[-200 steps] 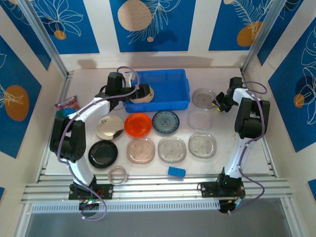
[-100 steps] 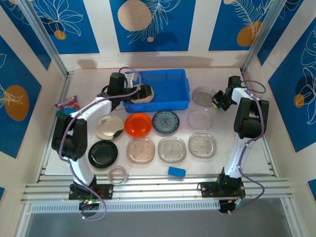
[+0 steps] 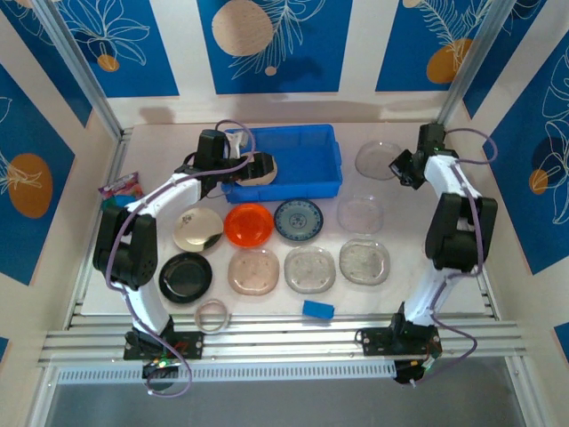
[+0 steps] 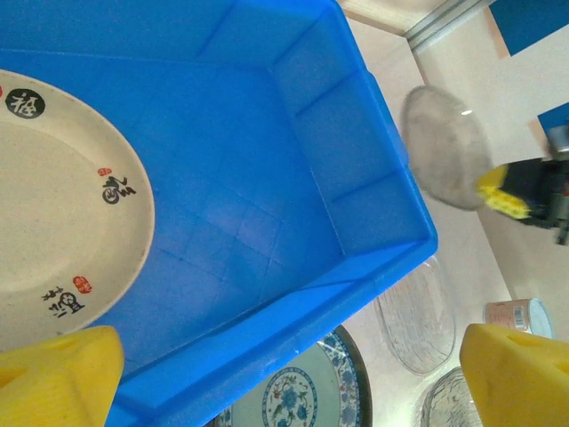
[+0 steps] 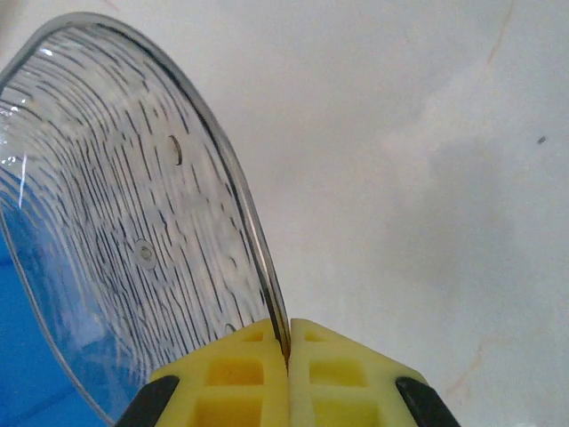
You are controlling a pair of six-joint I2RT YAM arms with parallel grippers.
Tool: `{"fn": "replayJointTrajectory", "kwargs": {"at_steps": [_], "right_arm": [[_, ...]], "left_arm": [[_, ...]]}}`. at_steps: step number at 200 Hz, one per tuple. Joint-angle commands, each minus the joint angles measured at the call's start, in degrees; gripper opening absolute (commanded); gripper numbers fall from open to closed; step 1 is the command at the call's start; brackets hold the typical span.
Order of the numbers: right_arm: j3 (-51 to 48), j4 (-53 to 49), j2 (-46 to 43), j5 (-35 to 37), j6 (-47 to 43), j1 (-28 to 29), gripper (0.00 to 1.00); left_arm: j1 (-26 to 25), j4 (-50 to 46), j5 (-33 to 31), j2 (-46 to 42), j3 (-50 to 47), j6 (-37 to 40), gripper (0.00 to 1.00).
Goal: Place the plates into the plastic bin on the countertop
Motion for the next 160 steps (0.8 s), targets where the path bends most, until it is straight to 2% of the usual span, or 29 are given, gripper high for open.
{"fn": "replayJointTrajectory", "kwargs": {"at_steps": [1,20,50,75,97,111,160], "right_arm": [[-2.52,-0.23,-8.83,4.96,-0.63,2.64,0.0],[-4.01,0.24,-12.88,4.38,-3.12,5.8,0.0],[-1.87,-2.87,-13.15,1.08,-4.95,11.67,0.0],[-0.96,-3.25,-11.9,1.62,-5.68,17.36,0.0],[-0.94,-1.99,-10.48,-1.8,-4.56,20.39,0.0],[-0.49,-1.49,-9.55,-2.62,-4.27,22.23,0.0],[0.65,0.24,-6.13,-8.41,-2.28,25.74,0.0]], "left_arm": [[-0.81,-0.74,0.26,-1.58,1.25,0.56,0.97],[-0.76,-0.75,0.15,-1.86,1.22,-0.26,0.97],[-0.75,1.86,1.57,-2.15,0.66,-2.75,0.94],[-0.83,5.9,4.39,-1.61,-0.04,-6.48,0.81],[-0.93,8.11,5.4,-0.76,-0.37,-8.68,0.7],[-1.1,8.35,5.47,-0.22,-0.27,-8.96,0.57],[-1.63,5.97,4.43,1.45,1.59,-7.84,0.49]]}}
